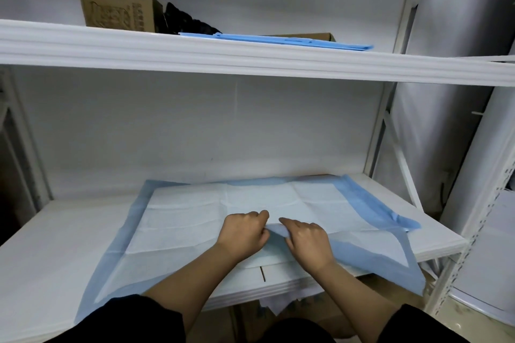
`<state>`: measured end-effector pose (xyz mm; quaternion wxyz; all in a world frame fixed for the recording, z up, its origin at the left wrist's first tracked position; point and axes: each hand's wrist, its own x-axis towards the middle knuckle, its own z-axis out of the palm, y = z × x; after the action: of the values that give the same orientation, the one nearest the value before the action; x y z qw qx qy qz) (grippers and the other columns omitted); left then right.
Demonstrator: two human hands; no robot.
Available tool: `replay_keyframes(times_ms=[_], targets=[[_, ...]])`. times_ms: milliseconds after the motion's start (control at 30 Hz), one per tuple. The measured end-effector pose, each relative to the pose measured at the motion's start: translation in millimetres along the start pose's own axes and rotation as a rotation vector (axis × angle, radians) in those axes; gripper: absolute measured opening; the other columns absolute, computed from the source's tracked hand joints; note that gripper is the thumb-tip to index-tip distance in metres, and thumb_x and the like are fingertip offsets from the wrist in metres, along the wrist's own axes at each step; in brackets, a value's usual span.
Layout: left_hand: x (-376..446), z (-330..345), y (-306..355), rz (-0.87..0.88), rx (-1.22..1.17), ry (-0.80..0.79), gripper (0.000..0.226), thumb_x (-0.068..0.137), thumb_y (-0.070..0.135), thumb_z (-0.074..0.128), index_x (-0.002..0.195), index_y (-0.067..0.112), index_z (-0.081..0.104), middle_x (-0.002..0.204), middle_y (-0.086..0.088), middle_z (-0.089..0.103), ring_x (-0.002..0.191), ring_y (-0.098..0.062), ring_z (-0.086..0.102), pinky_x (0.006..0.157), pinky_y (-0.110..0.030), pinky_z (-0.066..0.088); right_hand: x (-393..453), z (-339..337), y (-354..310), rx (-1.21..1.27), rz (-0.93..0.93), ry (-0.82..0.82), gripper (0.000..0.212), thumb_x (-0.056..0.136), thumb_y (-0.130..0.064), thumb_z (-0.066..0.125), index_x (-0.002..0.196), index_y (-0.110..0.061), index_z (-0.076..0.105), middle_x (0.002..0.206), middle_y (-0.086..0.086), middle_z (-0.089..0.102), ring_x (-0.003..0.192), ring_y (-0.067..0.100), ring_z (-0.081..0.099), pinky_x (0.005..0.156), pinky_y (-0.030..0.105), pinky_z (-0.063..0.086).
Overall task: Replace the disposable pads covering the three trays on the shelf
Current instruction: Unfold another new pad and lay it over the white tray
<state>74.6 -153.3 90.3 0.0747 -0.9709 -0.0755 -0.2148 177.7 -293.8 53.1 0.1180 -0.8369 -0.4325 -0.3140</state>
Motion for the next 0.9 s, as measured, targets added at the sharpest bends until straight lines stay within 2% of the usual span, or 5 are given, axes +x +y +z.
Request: replay_keyframes(times_ms=[167,367,500,733,900], targets=[[2.8,-3.6,2.3,-0.088,-0.053,-0.001,0.021,0.092,0.030,0.036,0.096,0.017,0.052,0.090,0.000,0.066,0.080,-0.025,0.063,0.061,-0.026,0.034,13.1,-7.5,-1.2,0.011,0.055,-0.077,0.036,0.085,-0.038,0.039,0.082,-0.028,0.074,0.058,-0.008,0.067,0.044,0.008,0.059,0.042,0.020,0.043],[4.3,-1.0,4.1,-0.142,-0.145,-0.032,0.020,0.091,0.030,0.038,0.093,0.017,0.053,0.090,-0.001,0.066,0.081,-0.025,0.062,0.064,-0.027,0.037,19.5,-19.6,-2.2,-0.021,0.096,-0.215,0.023,0.067,-0.034,0.073,0.090,-0.029,0.072,0.075,-0.008,0.071,0.060,0.011,0.067,0.051,0.022,0.047],[3.4,-3.4,3.3,-0.165,-0.257,-0.062,0.016,0.088,0.032,0.040,0.078,0.020,0.044,0.076,0.001,0.060,0.066,-0.018,0.052,0.060,-0.024,0.034,26.9,-15.1,1.1,-0.005,0.242,-0.320,0.026,0.094,-0.023,0.041,0.110,-0.021,0.061,0.105,0.000,0.068,0.094,0.026,0.064,0.065,0.028,0.037],[11.4,-0.6,-6.6,-0.491,-0.704,-0.189,0.028,0.093,0.026,0.032,0.068,0.015,0.035,0.067,0.000,0.043,0.060,-0.015,0.035,0.057,-0.029,0.028,27.7,-20.3,2.3,0.167,0.309,-0.307,0.035,0.098,-0.027,0.032,0.122,-0.027,0.058,0.114,-0.001,0.067,0.102,0.023,0.061,0.077,0.028,0.043],[17.6,13.5,-24.0,-0.593,-0.630,-0.273,0.026,0.093,0.030,0.038,0.070,0.018,0.035,0.072,0.004,0.046,0.066,-0.015,0.042,0.058,-0.027,0.031,24.9,-21.7,0.3,0.215,0.310,-0.317,0.039,0.094,-0.022,0.036,0.127,-0.028,0.056,0.121,-0.006,0.064,0.105,0.020,0.061,0.079,0.028,0.043]])
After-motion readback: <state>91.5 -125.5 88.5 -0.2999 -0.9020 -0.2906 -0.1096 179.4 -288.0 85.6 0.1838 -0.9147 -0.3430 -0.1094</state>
